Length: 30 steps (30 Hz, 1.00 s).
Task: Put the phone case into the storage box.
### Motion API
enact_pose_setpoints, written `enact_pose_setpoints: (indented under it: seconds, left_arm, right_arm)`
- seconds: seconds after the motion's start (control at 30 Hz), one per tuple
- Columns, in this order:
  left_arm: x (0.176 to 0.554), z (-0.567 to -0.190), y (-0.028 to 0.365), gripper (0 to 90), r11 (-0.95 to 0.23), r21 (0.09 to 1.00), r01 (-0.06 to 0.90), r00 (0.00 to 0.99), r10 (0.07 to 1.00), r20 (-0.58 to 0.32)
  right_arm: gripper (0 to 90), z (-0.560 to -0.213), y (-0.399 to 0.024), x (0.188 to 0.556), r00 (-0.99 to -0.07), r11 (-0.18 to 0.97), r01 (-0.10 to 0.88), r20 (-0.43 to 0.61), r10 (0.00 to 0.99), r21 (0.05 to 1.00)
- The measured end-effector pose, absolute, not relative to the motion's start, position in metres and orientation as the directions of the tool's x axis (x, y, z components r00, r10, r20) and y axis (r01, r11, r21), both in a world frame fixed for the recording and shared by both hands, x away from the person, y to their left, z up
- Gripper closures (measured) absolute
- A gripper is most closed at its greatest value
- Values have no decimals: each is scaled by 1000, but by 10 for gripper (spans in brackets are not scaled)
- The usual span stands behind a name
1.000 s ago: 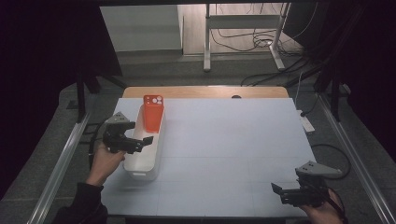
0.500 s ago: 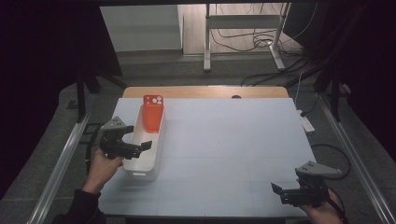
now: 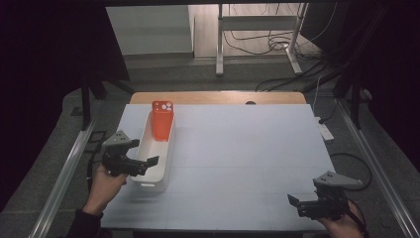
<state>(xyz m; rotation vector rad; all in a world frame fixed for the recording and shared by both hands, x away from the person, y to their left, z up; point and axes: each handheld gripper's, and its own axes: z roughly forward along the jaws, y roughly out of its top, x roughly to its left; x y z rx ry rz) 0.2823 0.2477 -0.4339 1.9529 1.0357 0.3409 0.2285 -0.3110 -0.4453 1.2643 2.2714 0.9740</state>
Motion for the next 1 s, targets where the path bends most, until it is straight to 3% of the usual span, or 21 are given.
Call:
enact_pose_setpoints:
  seconds: [1.0]
  left_arm:
    - [233, -441, 267, 8, -239, 798, 553, 569, 808, -152]
  right_arm:
    - [0, -445, -311, 228, -534, 359, 590, 16, 845, 723]
